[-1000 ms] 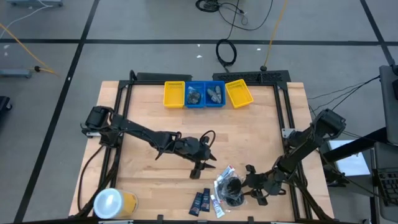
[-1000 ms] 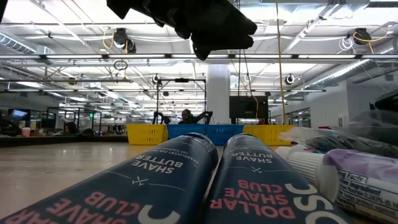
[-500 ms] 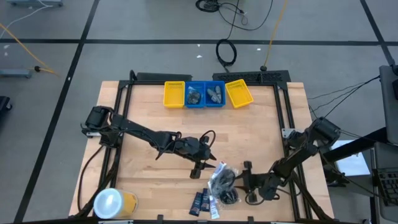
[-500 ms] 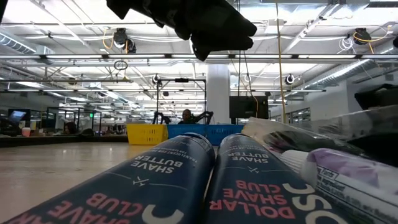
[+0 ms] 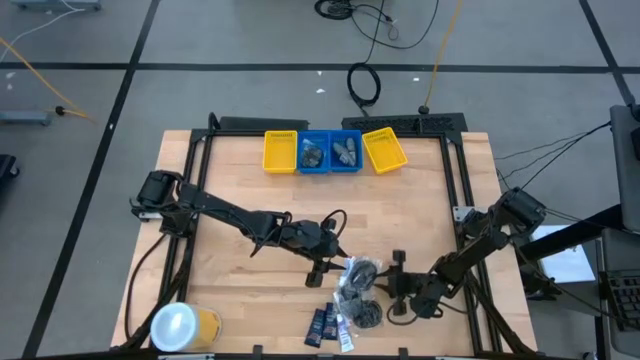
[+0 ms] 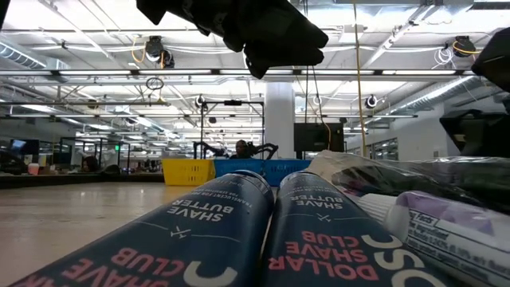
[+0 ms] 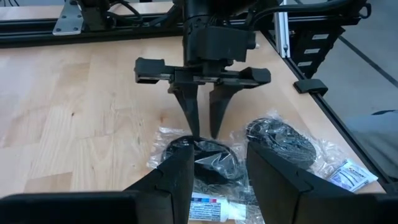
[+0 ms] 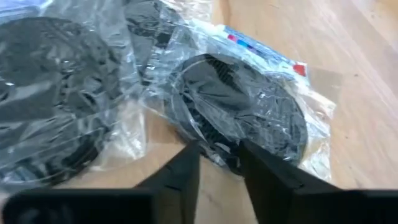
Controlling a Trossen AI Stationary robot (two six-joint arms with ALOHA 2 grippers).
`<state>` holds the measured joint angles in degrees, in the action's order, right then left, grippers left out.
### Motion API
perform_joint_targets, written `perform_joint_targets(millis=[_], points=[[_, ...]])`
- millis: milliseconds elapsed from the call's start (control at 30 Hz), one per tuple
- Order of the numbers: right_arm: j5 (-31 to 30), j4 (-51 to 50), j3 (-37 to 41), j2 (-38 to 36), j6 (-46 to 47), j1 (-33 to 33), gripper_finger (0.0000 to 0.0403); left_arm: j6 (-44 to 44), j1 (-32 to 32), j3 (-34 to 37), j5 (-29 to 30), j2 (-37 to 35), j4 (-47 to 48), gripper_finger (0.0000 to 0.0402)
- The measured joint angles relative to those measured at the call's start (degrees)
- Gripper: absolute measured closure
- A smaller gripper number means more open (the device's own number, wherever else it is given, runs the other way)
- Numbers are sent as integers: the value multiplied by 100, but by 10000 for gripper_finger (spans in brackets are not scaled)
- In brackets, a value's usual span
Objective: Pick & Place Travel size toiletries
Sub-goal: Put the hairbrush into the left blue bin
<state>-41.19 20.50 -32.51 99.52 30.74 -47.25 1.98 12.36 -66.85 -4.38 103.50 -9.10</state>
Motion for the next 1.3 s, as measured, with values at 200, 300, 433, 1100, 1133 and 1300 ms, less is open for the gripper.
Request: perform_joint_targets(millis=[200, 300, 433, 1100, 1133, 1300], points=[[-15, -209, -7, -6, 228, 124, 395, -2, 0, 0, 0, 0, 2, 252], [7, -299, -9, -11, 435, 156, 401, -38, 0, 0, 0, 2, 7, 252], [70, -190, 2, -118, 259, 147, 402, -37, 0, 0, 0, 2, 11, 252], [-690, -217, -57, -1634, -1308, 102, 403, -28, 0, 0, 2, 2, 39, 252], [-705, -216, -57, -1672, -1371, 102, 403, -28, -1, 0, 2, 2, 39, 252], [-809, -210, -59, -1885, -1645, 97, 403, -30, 0, 0, 2, 2, 37, 252]])
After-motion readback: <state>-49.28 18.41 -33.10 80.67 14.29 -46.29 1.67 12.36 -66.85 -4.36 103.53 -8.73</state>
